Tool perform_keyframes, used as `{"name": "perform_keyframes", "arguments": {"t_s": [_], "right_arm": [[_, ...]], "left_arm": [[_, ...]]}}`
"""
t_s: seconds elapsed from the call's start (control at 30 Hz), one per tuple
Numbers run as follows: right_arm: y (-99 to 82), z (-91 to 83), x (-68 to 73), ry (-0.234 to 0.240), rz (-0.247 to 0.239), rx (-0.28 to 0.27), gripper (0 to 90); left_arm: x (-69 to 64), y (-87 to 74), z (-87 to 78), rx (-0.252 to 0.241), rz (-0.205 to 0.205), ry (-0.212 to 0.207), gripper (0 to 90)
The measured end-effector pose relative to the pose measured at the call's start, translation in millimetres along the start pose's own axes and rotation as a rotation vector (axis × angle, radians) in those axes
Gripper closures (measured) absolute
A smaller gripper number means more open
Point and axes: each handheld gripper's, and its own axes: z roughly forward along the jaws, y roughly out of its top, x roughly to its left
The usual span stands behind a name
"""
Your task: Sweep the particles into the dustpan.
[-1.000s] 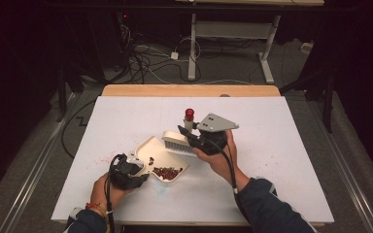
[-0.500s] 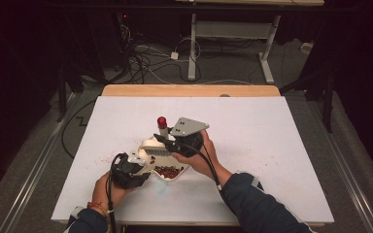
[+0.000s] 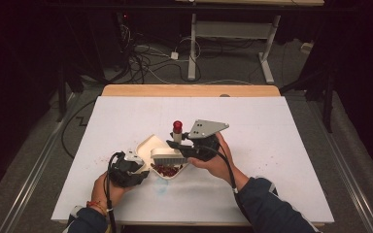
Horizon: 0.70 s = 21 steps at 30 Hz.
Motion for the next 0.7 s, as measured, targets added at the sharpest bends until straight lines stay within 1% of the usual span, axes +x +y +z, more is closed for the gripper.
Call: {"name": "perform_keyframes", "arguments": {"t_s": [0.2,0.33,0.4,0.57,0.7], "right_arm": [[0.9,-10.7,1.4,-0.007,0.017,-0.018,69.8],[4.8,-20.4,3.9,-0.060,0.018,-0.026,69.9],[7.6,-26.7,3.5,-0.065,0.021,-0.028,69.8],[10.2,-49.0,-0.8,-0.088,0.027,-0.040,69.8],[10.7,-71.3,-6.6,-0.130,0.026,-0.041,69.8]], "left_arm": [[-1.0,-0.6,-0.4,-0.002,-0.005,0.006,63.2],[-0.8,-0.9,-0.3,-0.001,-0.005,0.008,63.2],[-0.2,-1.2,-0.4,-0.002,-0.005,0.007,63.2],[1.0,-2.6,-0.1,-0.005,-0.009,0.005,63.2],[2.0,-4.3,1.3,0.001,-0.005,0.006,63.1]]}}
